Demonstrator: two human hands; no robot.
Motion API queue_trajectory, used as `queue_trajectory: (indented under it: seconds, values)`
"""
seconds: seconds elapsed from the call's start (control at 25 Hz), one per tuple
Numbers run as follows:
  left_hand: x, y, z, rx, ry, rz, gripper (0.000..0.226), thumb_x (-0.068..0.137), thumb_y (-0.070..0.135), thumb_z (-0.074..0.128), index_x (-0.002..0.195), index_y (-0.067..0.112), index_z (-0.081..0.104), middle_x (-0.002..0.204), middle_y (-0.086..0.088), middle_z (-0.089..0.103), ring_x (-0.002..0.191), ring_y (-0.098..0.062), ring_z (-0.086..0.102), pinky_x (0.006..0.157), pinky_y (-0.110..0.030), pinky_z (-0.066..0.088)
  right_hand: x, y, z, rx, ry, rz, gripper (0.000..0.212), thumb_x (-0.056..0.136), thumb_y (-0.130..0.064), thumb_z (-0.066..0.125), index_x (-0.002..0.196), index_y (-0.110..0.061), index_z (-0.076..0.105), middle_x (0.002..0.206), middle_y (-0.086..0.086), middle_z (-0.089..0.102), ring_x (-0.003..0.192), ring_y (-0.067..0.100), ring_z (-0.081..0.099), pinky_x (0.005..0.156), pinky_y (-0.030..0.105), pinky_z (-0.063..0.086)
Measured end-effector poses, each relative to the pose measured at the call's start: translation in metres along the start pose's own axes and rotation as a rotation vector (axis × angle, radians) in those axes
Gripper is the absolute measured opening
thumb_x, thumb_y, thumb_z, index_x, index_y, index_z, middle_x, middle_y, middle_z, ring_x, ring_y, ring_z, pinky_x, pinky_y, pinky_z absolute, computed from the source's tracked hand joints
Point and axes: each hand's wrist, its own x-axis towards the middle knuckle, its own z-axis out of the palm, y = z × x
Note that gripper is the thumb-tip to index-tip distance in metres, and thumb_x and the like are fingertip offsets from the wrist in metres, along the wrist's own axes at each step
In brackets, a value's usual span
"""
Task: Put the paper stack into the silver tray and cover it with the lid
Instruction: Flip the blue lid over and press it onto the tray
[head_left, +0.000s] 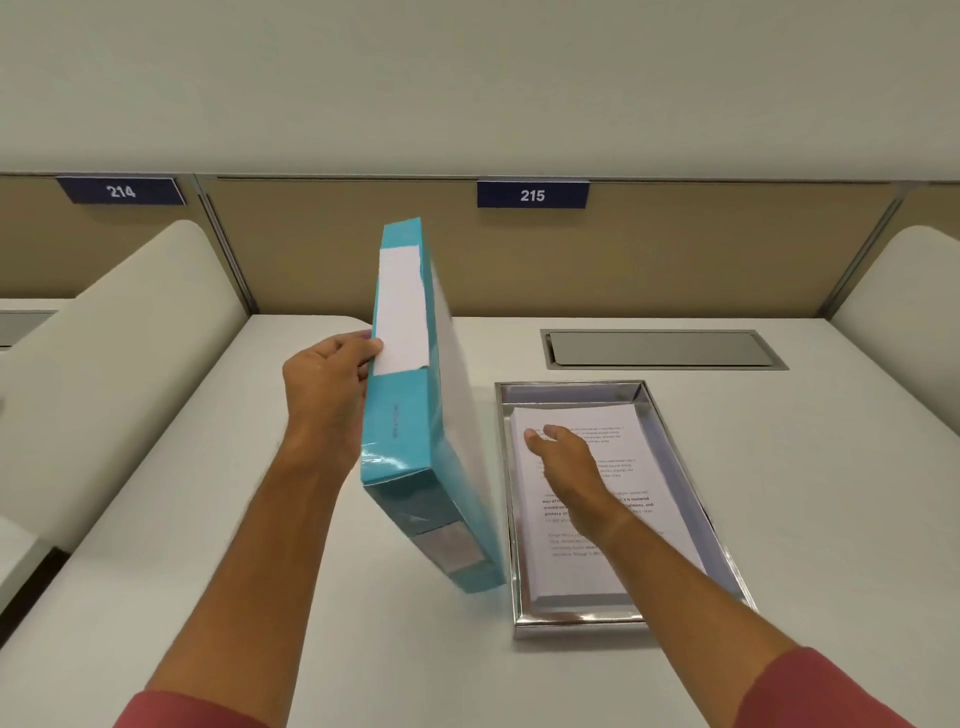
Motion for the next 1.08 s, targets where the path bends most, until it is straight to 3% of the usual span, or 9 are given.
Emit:
queue_trajectory:
  seconds: [0.12, 0.24, 0.4, 0.52, 0.64, 0.84, 0.88, 0.96, 1.08]
  values:
    - [-0.009, 0.009, -0.004, -0.147, -0.094, -0.144, 0.016, 0.088, 0.018, 0.059, 0.096, 0.015, 0.072, 0.078, -0.004, 0.074, 0.051, -0.015, 0.068, 0.045, -0.017, 0.052, 0.004, -0.004, -0.01, 0.166, -0.04, 0.111, 0.036, 0.097, -0.037, 0.049, 0.113, -0.005, 0.054, 0.128, 0.016, 0.057, 0.118, 0.035, 0.055, 0.102, 0.048, 0.047]
    - [-0.011, 0.008, -0.004, -0.208, -0.254, -0.226, 0.022, 0.092, 0.024, 0.052, 0.1, 0.018, 0.072, 0.078, -0.004, 0.075, 0.052, -0.016, 0.069, 0.049, -0.02, 0.054, 0.004, -0.003, -0.02, 0.242, -0.117, 0.159, 0.036, 0.1, -0.038, 0.043, 0.12, -0.012, 0.06, 0.119, 0.01, 0.065, 0.105, 0.029, 0.063, 0.086, 0.044, 0.055]
    - [-0.008, -0.004, -0.01, -0.174, -0.347, -0.255, 0.025, 0.09, 0.02, 0.051, 0.11, 0.016, 0.066, 0.093, -0.008, 0.073, 0.069, -0.021, 0.071, 0.061, -0.029, 0.058, 0.007, 0.005, -0.034, 0.232, 0.03, 0.115, 0.031, 0.095, -0.029, 0.05, 0.109, -0.007, 0.065, 0.103, 0.011, 0.068, 0.088, 0.023, 0.062, 0.076, 0.041, 0.051]
    - [-0.008, -0.02, -0.014, -0.012, -0.393, -0.195, 0.028, 0.093, 0.011, 0.051, 0.116, 0.025, 0.059, 0.095, -0.008, 0.074, 0.082, -0.024, 0.073, 0.067, -0.038, 0.062, 0.01, 0.005, -0.055, 0.273, 0.153, 0.087, 0.022, 0.092, -0.024, 0.053, 0.101, -0.01, 0.067, 0.098, 0.01, 0.07, 0.081, 0.024, 0.063, 0.066, 0.033, 0.052]
    - [-0.009, -0.039, -0.01, 0.275, -0.424, -0.107, 0.038, 0.093, 0.012, 0.058, 0.123, 0.034, 0.053, 0.096, -0.009, 0.073, 0.086, -0.024, 0.074, 0.064, -0.035, 0.061, 0.015, 0.006, -0.079, 0.28, 0.244, 0.056, 0.023, 0.092, -0.026, 0.058, 0.11, -0.016, 0.067, 0.101, 0.008, 0.072, 0.086, 0.026, 0.067, 0.065, 0.033, 0.055]
    - [0.0, -0.071, 0.01, 0.528, -0.258, -0.043, 0.024, 0.096, 0.023, 0.051, 0.114, 0.018, 0.066, 0.116, -0.006, 0.068, 0.109, -0.025, 0.062, 0.095, -0.045, 0.051, 0.018, 0.01, -0.11, 0.174, 0.416, -0.001, 0.017, 0.087, -0.025, 0.063, 0.104, -0.02, 0.066, 0.101, 0.003, 0.069, 0.084, 0.023, 0.065, 0.072, 0.036, 0.057]
    - [-0.002, -0.077, 0.015, 0.549, -0.245, -0.038, 0.024, 0.096, 0.03, 0.052, 0.106, 0.015, 0.069, 0.11, -0.005, 0.071, 0.105, -0.025, 0.064, 0.092, -0.042, 0.052, 0.017, 0.01, -0.116, 0.132, 0.447, -0.017, 0.018, 0.087, -0.025, 0.064, 0.104, -0.02, 0.066, 0.097, 0.001, 0.068, 0.079, 0.019, 0.064, 0.067, 0.033, 0.055]
    - [-0.01, -0.092, 0.028, 0.574, -0.25, -0.03, 0.019, 0.091, 0.032, 0.06, 0.094, 0.017, 0.071, 0.094, 0.003, 0.073, 0.091, -0.018, 0.067, 0.069, -0.027, 0.053, 0.016, 0.014, -0.128, 0.048, 0.494, -0.035, 0.021, 0.087, -0.026, 0.063, 0.107, -0.021, 0.066, 0.092, -0.002, 0.067, 0.068, 0.012, 0.06, 0.055, 0.027, 0.047]
    - [-0.023, -0.117, 0.049, 0.601, -0.22, -0.024, 0.013, 0.088, 0.022, 0.066, 0.099, 0.017, 0.073, 0.089, 0.004, 0.071, 0.075, -0.005, 0.064, 0.054, -0.017, 0.045, 0.014, 0.024, -0.15, -0.057, 0.539, -0.034, 0.021, 0.088, -0.029, 0.063, 0.108, -0.022, 0.066, 0.092, 0.003, 0.069, 0.064, 0.012, 0.058, 0.05, 0.024, 0.04]
